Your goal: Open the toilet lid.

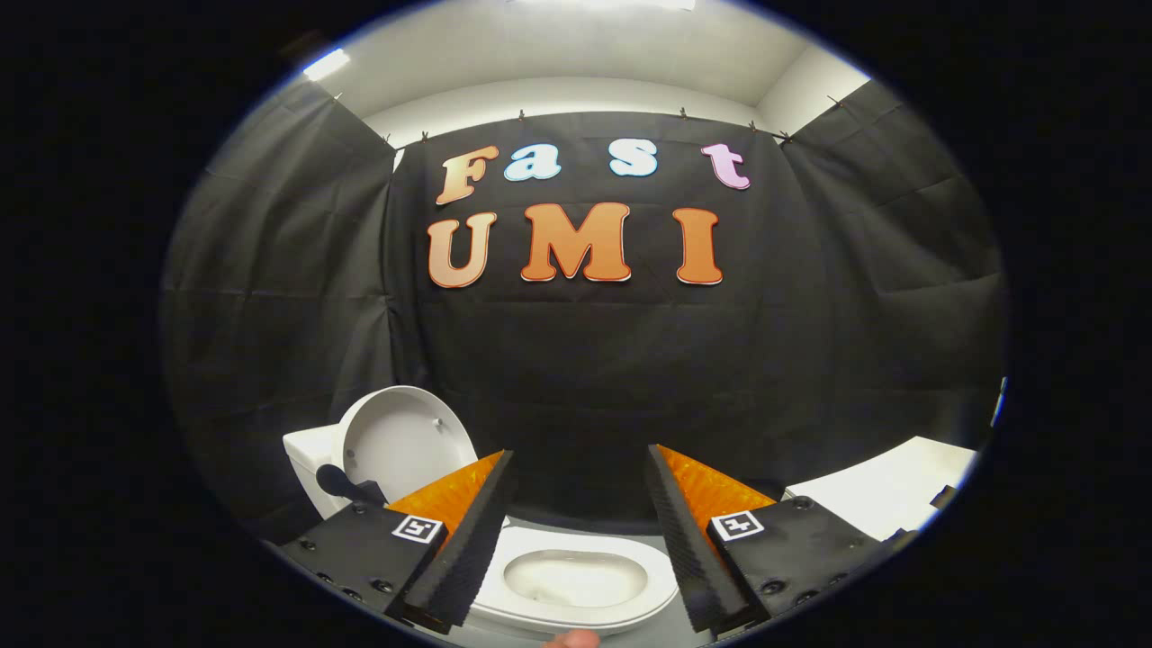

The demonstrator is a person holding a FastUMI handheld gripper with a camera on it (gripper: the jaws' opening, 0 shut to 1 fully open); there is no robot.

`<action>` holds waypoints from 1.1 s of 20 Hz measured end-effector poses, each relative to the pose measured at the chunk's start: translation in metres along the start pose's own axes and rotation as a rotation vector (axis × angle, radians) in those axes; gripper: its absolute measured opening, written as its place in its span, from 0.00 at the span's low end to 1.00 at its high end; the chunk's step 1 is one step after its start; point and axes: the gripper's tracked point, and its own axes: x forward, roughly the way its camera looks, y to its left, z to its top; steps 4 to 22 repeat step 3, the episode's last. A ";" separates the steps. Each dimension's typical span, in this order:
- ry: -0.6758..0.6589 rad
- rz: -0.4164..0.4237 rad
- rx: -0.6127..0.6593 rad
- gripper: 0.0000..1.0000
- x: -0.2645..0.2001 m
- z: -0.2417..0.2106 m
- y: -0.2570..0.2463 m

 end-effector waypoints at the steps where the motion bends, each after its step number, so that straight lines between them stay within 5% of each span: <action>1: -0.002 0.001 0.002 0.93 0.000 0.000 0.001; 22: -0.006 0.000 0.001 0.93 0.001 0.003 0.001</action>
